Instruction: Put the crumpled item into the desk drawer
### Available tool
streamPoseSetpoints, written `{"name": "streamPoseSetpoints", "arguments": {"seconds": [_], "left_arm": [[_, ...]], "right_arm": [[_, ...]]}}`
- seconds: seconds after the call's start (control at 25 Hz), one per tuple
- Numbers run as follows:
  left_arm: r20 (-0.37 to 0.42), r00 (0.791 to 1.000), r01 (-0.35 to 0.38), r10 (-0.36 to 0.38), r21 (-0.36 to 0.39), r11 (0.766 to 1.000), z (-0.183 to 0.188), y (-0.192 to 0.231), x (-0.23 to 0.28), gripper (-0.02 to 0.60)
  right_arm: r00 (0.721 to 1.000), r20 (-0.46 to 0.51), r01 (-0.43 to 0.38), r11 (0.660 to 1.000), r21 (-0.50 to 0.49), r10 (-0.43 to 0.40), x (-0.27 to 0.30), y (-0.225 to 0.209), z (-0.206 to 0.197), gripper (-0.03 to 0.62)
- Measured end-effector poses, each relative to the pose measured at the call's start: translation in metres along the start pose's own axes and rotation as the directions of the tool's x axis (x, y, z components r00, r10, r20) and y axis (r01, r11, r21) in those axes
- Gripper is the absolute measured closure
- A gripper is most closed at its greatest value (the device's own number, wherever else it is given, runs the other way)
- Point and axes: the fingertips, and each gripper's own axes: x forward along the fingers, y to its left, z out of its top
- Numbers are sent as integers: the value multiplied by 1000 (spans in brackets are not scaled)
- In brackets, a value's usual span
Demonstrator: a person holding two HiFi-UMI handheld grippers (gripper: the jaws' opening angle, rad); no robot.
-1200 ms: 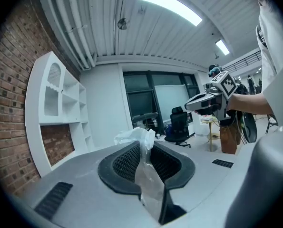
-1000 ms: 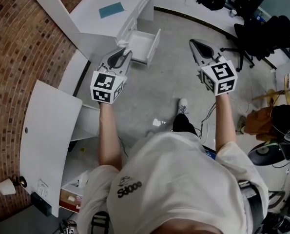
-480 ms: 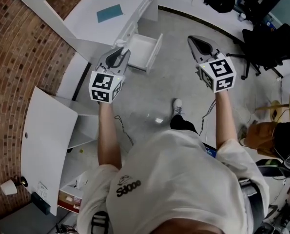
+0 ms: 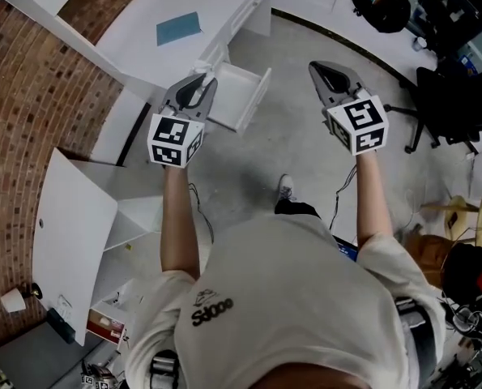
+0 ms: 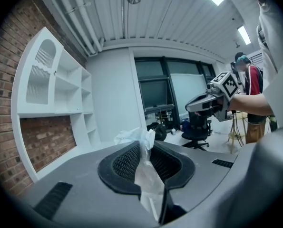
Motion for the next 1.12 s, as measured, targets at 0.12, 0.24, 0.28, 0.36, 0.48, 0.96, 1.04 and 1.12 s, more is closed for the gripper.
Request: {"name": "streamPoseSetpoints", "arguments": {"seconds": [0.12, 0.24, 0.28, 0.36, 0.48, 0.96, 1.04, 1.12], "left_arm": [[11, 1000, -22, 22, -21, 1000, 8, 11, 28, 503], [-6, 999, -36, 36, -13, 999, 13, 16, 58, 503], [-12, 999, -39, 39, -11, 999, 15, 17, 68, 502], [-19, 999, -44, 44, -11, 999, 17, 17, 88, 502], [-24, 999, -49, 49, -14, 999, 22, 16, 115, 503], [-65, 995, -72, 71, -23, 997, 12, 44, 175, 502], [-73, 996, -51, 49, -23, 998, 1, 54, 181, 502], [-80, 996, -39, 36, -31, 999, -11, 68, 187, 503]], "right_arm": [[1000, 0, -23, 1000, 0, 23, 20, -24, -6, 589], [999, -2, -46, 999, 0, 46, 36, -49, -14, 589], [998, -3, -55, 998, -1, 55, 41, -56, -16, 589], [997, -6, -75, 997, -6, 75, 50, -70, -22, 589], [994, -10, -106, 994, -13, 105, 61, -88, -29, 589], [991, -50, -127, 992, -3, 127, 108, -135, -55, 588], [992, -71, -107, 994, 16, 108, 121, -134, -63, 588], [992, -80, -91, 995, 33, 93, 138, -132, -66, 589]]}}
